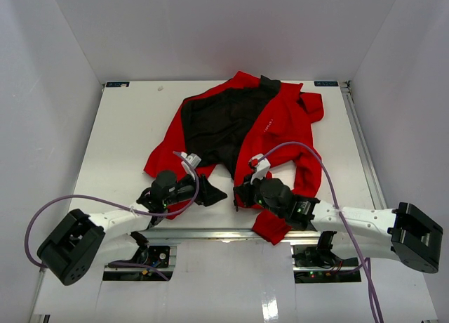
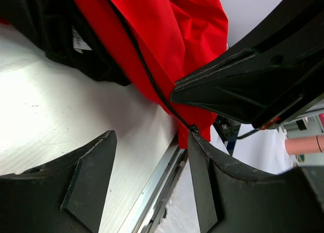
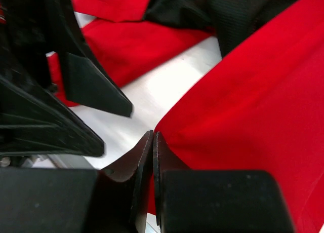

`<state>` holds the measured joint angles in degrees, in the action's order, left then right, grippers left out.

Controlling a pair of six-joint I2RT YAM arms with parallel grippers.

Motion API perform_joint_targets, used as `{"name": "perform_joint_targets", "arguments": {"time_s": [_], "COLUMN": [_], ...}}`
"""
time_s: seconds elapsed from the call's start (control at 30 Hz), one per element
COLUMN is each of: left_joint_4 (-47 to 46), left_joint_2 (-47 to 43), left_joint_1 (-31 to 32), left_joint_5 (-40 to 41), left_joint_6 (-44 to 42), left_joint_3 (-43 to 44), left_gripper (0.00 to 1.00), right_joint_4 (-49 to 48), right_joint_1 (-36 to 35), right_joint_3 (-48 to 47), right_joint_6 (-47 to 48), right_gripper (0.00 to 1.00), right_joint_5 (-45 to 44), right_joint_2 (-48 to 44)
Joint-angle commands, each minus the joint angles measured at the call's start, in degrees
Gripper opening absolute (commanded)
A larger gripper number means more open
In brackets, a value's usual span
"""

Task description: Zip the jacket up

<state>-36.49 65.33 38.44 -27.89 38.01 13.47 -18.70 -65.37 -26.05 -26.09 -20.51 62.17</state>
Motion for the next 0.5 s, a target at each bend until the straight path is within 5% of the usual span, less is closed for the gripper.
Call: {"name": "perform_joint_targets", "arguments": {"time_s": [0.0,0.47], "left_joint_4": [-5.16,-9.11], "left_joint_2": [2.33,7.66], "left_joint_1": [2.25,3.94], "left_joint_5": [-2.78,-3.61], "left_joint_6": [-0.75,0.50], "left_joint_3": [0.50,1.20], "left_gripper": [0.68,0.68], "right_joint_4": [-9.32,-13.05], "right_joint_1": [-0.02,-0.02], "right_joint_3": [1.87,4.19], "right_joint_6": [0.16,-0.54], "right_gripper": [0.08,0.08], "right_joint_5": [5.03,5.83], "right_joint_2": [-1.43,0.85]}}
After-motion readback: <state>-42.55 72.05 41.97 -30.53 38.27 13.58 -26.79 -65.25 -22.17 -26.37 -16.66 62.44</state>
